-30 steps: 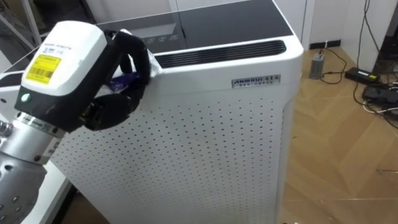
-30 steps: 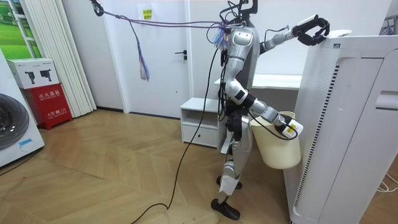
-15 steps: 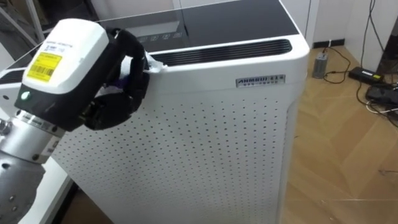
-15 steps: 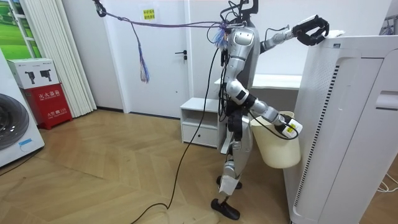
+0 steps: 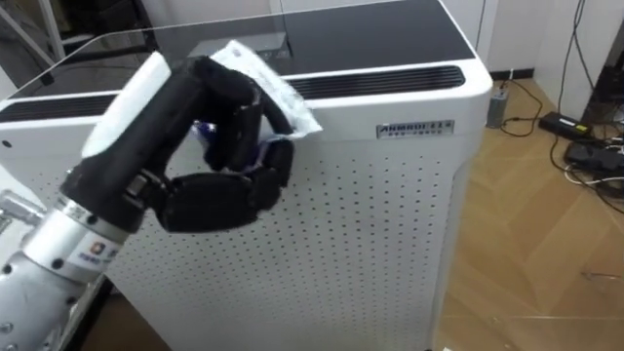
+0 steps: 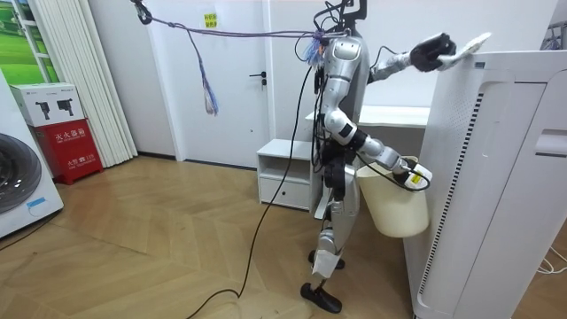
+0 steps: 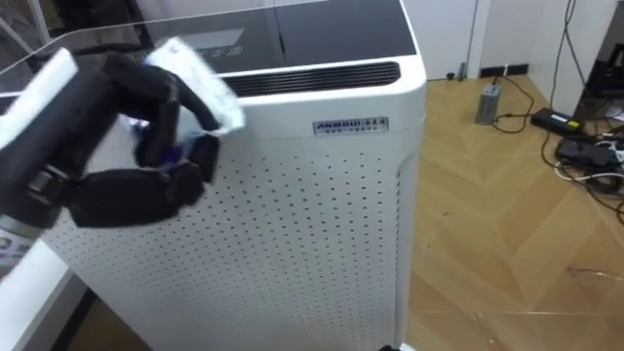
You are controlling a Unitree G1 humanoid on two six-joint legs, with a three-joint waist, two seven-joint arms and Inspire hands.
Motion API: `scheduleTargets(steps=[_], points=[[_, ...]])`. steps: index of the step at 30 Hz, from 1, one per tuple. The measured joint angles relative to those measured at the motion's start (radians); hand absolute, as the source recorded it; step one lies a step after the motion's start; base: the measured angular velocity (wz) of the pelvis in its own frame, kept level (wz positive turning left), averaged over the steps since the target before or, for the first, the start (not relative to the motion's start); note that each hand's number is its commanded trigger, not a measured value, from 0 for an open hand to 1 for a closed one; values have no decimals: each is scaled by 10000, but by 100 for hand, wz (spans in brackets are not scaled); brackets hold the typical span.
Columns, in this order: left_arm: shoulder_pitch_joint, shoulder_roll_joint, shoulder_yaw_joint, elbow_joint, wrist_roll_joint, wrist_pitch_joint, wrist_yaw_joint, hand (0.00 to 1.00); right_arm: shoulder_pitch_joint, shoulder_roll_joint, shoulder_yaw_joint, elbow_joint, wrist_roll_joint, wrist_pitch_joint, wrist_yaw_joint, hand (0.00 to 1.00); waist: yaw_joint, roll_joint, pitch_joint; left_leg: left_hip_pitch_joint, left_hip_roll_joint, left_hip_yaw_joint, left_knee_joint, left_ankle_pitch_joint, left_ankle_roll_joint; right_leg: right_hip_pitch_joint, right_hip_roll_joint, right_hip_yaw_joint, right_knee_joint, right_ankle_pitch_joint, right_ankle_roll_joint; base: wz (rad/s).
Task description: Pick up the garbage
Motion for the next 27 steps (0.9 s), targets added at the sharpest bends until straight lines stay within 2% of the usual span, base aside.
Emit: scheduleTargets(steps=[2, 5, 7, 9, 13, 16, 21, 24, 27], points=[[107, -4, -908, -1, -261, 85, -688, 100, -127, 84, 167, 59, 42, 0, -8, 100, -40, -45, 23, 10, 13, 40, -16, 0, 0, -15, 14, 37, -5, 26, -3, -7], [113, -28, -1713, -9, -406, 120, -1485, 100, -291, 79, 354, 113, 41, -1, -66, 100, -176, -46, 27, -68, 22, 26, -27, 0, 0, -110, 27, 69, -9, 39, -7, -2], [113, -95, -1906, -36, -737, 124, -1783, 100, -337, 41, 465, 112, 47, -1, -119, 100, -250, -35, 16, -100, 29, 49, -35, -1, 0, -211, 36, 98, 4, 39, -8, -3], [108, -229, -1971, -80, -1013, 125, -1915, 100, -387, 36, 523, 111, 64, -1, -126, 100, -271, -16, 4, -232, 35, 82, -9, -1, -1, -365, 46, 207, 16, 49, -19, -9], [110, -482, -2049, -78, -1412, 186, -2712, 100, -397, 1, 618, 105, 65, -1, -241, 100, -238, -31, 9, -222, 35, 286, -2, 0, -1, -429, 33, 358, 24, 50, -16, -11], [111, -750, -2048, -76, -1413, 195, -3127, 100, -400, 36, 646, 101, 64, -1, -313, 100, -229, -40, 15, -224, 33, 320, -5, 0, -1, -465, 36, 458, 30, 63, 6, -8], [151, -774, -2070, 163, -1398, 228, -3539, 100, -459, 46, 647, 63, 56, -1, -337, 100, -110, -27, 12, -336, 47, 404, -11, 1, 1, -701, 58, 558, 177, 85, -4, -8], [395, -733, -2133, 712, -1362, 227, -3484, 100, -561, 36, 698, 131, 90, -5, -429, 100, -109, -11, 12, -347, 50, 400, 6, 6, 11, -720, 52, 527, 233, 86, -5, 0], [575, -661, -2366, 1541, -1193, 228, -3442, 100, -1146, 53, 928, 884, 332, -14, -519, 100, -255, -22, 23, -591, 46, 369, 94, 25, 29, -936, 31, 485, 350, 93, -16, 4]])
